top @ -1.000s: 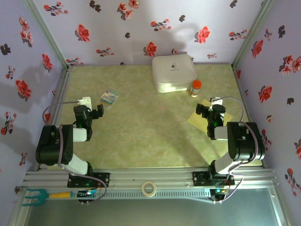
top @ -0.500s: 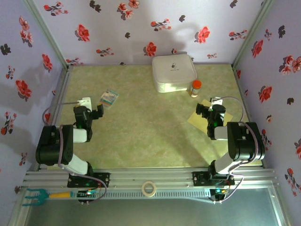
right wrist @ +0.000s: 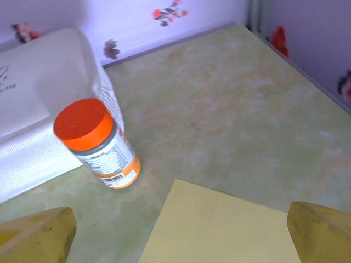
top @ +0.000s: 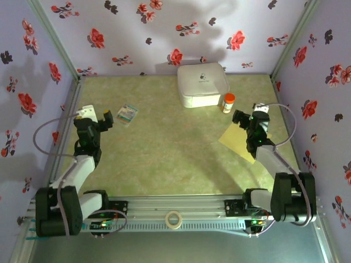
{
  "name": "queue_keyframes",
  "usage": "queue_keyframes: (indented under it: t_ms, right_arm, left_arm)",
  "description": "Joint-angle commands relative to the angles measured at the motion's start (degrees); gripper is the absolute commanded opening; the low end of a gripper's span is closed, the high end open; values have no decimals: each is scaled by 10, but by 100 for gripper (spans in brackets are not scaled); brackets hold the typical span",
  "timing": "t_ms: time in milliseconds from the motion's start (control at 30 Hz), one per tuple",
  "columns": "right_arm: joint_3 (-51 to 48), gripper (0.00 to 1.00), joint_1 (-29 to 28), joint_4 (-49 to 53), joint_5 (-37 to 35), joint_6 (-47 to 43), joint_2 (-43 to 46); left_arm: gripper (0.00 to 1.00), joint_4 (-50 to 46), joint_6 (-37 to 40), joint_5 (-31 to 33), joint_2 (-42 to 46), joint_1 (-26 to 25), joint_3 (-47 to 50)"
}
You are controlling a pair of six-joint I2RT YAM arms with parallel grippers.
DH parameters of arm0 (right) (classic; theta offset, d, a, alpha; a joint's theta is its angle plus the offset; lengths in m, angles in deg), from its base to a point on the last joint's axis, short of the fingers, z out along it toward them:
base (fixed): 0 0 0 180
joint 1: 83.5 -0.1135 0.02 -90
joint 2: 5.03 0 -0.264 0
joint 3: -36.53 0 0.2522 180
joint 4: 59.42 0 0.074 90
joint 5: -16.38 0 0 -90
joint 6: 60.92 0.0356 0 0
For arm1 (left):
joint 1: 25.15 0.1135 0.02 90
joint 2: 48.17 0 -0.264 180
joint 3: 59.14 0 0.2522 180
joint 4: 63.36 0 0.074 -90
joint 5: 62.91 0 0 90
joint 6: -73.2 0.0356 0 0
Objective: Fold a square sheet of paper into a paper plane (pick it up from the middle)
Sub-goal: Move the square sheet of paper to the center of the table.
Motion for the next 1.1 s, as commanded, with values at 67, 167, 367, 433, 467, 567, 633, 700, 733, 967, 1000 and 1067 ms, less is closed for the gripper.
queue_keyframes:
  t_ms: [67,167,367,433,467,567,633,700,733,967,1000,1067]
  right_arm:
    - [57,99,8,260,23,172,21]
    - [42,99,16,252,81,199,16]
    - [44,99,31,271,118,229,-10]
    - [44,98,37,268,132,233,-27]
    - [45,98,39,265,137,235,-36]
    - [51,96,42,260,153,241,-64]
    - [58,96,45,265,163,245,-85]
    - [62,95,46,268,170,249,-102]
    - [63,95,46,266,172,250,-108]
    - [70,95,51,275,190,242,-138]
    - [72,95,51,278,196,241,-143]
    - [75,95,51,288,204,243,-153]
  left_arm:
    - [100,-198,-122,61,52,-2,-49]
    - [100,-257,-143,32,80,-1,-60]
    - [100,-266,-184,-83,118,9,-46]
    - [100,-264,-194,-127,111,8,-50]
    - [100,-268,-196,-146,105,8,-55]
    - [100,-282,-204,-183,91,7,-65]
    - [100,-290,-206,-196,86,6,-69]
    - [100,-295,-219,-200,82,6,-71]
    - [100,-294,-224,-205,80,6,-71]
    - [100,-303,-242,-214,78,-7,-70]
    - [100,-309,-243,-214,79,-9,-71]
    - [100,-319,-244,-214,80,-13,-75]
